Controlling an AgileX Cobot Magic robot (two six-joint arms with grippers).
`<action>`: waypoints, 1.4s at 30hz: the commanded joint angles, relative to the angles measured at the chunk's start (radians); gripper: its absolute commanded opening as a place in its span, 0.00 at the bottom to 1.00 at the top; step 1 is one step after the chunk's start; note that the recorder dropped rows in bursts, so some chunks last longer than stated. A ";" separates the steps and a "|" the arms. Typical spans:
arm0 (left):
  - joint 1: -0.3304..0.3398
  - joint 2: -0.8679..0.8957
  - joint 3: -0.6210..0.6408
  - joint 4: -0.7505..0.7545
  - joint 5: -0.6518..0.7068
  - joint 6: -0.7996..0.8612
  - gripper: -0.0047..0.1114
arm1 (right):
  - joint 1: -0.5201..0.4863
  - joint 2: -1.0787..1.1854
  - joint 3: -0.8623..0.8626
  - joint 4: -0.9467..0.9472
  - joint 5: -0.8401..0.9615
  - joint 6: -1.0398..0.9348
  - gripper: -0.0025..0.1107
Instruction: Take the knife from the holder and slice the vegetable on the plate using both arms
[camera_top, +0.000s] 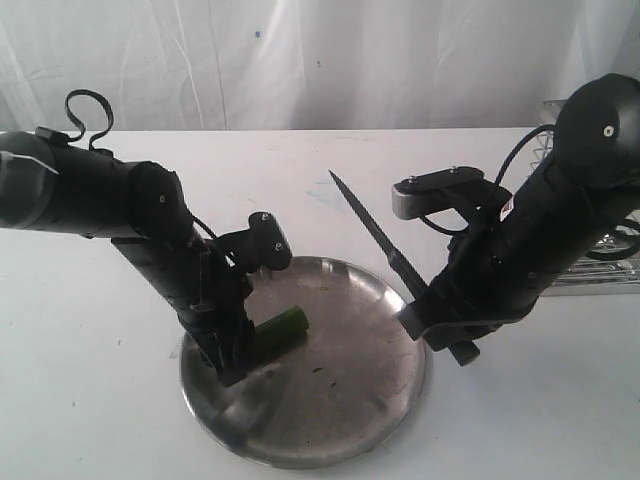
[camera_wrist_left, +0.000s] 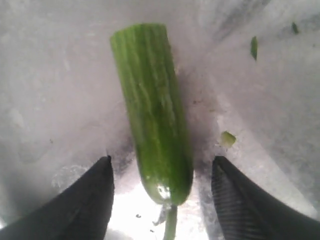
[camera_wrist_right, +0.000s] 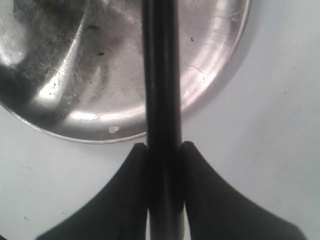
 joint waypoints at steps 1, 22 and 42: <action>0.001 -0.086 -0.001 0.002 0.003 -0.005 0.60 | 0.001 -0.008 0.001 -0.001 -0.003 0.002 0.02; 0.007 -0.285 0.001 -0.079 -0.245 -0.207 0.04 | 0.299 0.059 -0.022 -0.197 0.030 0.390 0.02; 0.092 -0.096 0.001 -0.420 -0.321 -0.040 0.04 | 0.339 0.206 -0.075 -0.160 0.024 0.435 0.02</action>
